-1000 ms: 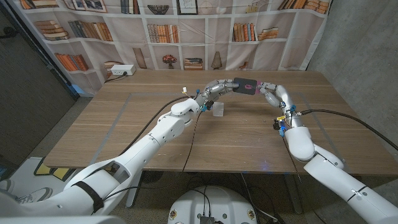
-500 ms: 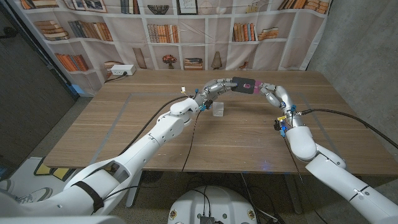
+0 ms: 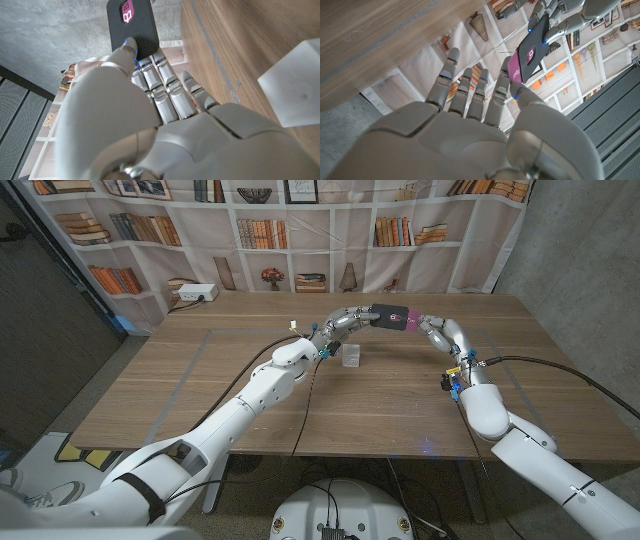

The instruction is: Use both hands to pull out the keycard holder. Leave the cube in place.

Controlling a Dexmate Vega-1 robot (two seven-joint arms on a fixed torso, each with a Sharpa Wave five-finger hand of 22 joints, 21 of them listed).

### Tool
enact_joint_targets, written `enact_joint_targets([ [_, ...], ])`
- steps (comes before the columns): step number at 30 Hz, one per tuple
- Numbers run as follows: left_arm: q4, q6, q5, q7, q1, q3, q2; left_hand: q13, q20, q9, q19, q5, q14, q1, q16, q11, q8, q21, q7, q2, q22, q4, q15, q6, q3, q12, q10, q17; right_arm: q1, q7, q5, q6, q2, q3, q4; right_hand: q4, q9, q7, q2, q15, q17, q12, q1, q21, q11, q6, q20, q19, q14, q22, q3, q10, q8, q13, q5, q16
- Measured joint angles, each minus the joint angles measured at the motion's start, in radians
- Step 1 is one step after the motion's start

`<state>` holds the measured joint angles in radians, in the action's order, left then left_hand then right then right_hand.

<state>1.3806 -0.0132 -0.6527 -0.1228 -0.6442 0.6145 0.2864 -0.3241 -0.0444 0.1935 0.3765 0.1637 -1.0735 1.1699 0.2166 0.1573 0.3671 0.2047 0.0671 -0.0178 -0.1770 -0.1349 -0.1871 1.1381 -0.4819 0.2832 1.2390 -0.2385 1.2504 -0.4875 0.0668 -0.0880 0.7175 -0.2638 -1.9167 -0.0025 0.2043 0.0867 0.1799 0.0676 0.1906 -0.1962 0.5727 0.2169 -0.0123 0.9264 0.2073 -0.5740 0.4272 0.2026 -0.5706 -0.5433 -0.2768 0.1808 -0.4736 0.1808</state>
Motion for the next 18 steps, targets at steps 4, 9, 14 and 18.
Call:
enact_joint_targets([
  [4,0.004,0.000,-0.002,0.001,-0.003,-0.001,0.002,0.000,0.000,0.000,0.000,0.003,0.000,0.000,0.000,0.000,0.000,0.000,0.000,0.000,0.000,0.000,0.000,0.000,0.000,0.000,0.000,0.002,0.003,0.000,-0.001,0.006,0.000,0.001,-0.005,0.001,-0.001,-0.003,-0.003,0.000,0.000,-0.004,-0.005,0.004,-0.003,-0.003,0.000,0.000,0.000,0.000,-0.007,-0.004,0.012,0.000,-0.004,0.001],
  [9,0.008,0.000,-0.003,0.001,-0.006,-0.001,0.004,0.000,0.000,0.000,0.000,0.003,0.000,0.000,0.000,0.000,0.000,0.000,0.000,0.000,0.000,0.000,0.000,0.000,0.000,0.000,0.000,-0.001,0.005,0.000,-0.001,0.018,0.002,0.001,-0.012,0.005,-0.006,0.015,-0.003,0.003,0.000,-0.004,-0.016,0.006,0.000,-0.032,0.000,0.000,0.004,0.000,-0.016,-0.008,0.033,0.000,-0.011,0.001],
  [14,0.010,0.000,-0.005,0.001,-0.008,-0.001,0.005,0.000,0.000,0.000,0.000,0.003,0.000,0.000,0.000,0.000,0.000,0.000,0.000,0.000,0.000,0.000,0.000,0.000,0.000,-0.002,0.000,-0.001,0.010,-0.001,0.001,0.029,0.006,0.002,-0.020,0.005,-0.012,0.024,-0.040,0.003,-0.004,-0.004,-0.055,0.006,0.000,-0.074,0.000,0.000,0.004,0.000,-0.016,-0.008,0.060,0.000,-0.016,0.001],
  [18,0.011,0.000,-0.005,0.001,-0.008,-0.001,0.005,0.000,0.000,0.000,0.000,0.003,0.000,0.000,0.000,0.000,0.000,0.000,0.000,0.000,0.000,0.000,0.000,0.000,0.000,-0.004,0.000,-0.001,0.013,-0.004,0.006,0.034,0.009,0.002,-0.024,-0.011,-0.014,0.003,-0.078,0.004,-0.005,-0.004,-0.067,0.014,0.007,-0.095,0.000,0.000,0.005,-0.003,-0.001,-0.001,0.074,0.000,-0.018,0.001],
])
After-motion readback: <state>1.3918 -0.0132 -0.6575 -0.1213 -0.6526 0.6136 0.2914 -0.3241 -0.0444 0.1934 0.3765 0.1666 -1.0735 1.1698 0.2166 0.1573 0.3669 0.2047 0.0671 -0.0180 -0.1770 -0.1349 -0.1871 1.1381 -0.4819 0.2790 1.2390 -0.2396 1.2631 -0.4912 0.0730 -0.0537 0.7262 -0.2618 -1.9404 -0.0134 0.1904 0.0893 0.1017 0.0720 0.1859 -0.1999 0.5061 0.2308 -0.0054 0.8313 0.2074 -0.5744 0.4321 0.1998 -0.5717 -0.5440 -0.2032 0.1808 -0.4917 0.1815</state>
